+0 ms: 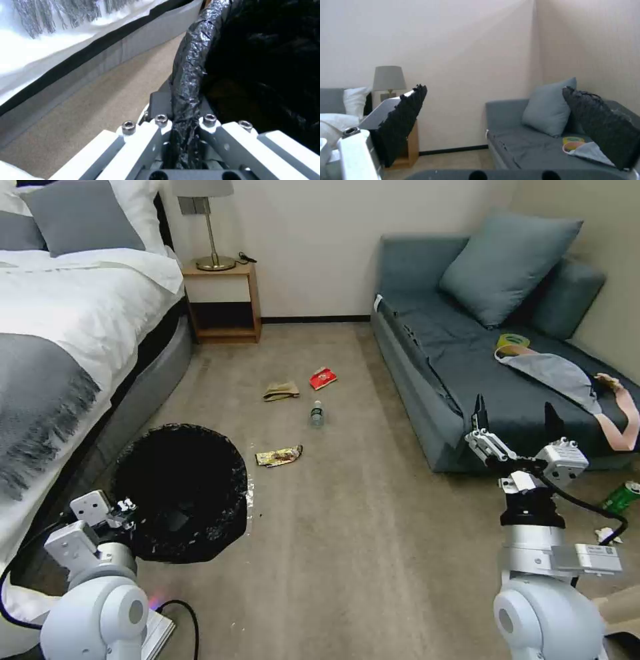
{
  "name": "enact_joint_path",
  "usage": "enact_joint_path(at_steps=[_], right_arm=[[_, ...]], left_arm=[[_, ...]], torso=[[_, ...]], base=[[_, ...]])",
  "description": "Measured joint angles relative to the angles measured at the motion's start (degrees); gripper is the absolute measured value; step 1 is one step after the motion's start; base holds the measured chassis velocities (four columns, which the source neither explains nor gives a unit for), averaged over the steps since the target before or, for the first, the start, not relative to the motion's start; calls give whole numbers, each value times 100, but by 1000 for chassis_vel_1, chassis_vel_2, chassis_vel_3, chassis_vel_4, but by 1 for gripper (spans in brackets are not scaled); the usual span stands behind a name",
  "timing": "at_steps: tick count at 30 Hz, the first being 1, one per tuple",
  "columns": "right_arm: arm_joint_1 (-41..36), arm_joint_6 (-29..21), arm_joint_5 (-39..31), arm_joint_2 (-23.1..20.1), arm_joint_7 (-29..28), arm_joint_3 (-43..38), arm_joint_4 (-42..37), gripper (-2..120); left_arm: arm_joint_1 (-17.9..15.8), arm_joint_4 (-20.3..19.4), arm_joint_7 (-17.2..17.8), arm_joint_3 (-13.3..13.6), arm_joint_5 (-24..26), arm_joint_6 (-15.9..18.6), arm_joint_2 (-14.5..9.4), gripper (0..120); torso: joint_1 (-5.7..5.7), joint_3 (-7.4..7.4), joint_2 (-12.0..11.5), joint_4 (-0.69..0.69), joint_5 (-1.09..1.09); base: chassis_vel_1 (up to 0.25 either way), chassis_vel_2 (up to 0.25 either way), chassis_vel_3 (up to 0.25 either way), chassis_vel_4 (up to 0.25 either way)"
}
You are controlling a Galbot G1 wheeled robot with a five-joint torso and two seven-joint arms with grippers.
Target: Pick up the trash bin, then pick up the garbage on the floor and place it into the trash bin.
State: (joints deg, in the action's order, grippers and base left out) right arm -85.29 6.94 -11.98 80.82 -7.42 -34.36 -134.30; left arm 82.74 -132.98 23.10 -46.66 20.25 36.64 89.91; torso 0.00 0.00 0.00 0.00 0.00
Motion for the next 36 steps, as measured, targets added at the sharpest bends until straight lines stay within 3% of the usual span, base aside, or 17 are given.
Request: enact_joint_path(at_steps=[10,36], right_arm=[[-31,24,-38,-2,56,-20,-5,100],[-9,56,-26,-6,151,34,56,100]], left_arm=[[-9,34,-9,-20,44,-40,-2,3],[-100,102,-16,-93,108,-65,19,3]], torso=[[0,-1,0,0,0],[0,0,0,0,0]], base=[[-11,10,17,-15],[-150,149,152,-157]])
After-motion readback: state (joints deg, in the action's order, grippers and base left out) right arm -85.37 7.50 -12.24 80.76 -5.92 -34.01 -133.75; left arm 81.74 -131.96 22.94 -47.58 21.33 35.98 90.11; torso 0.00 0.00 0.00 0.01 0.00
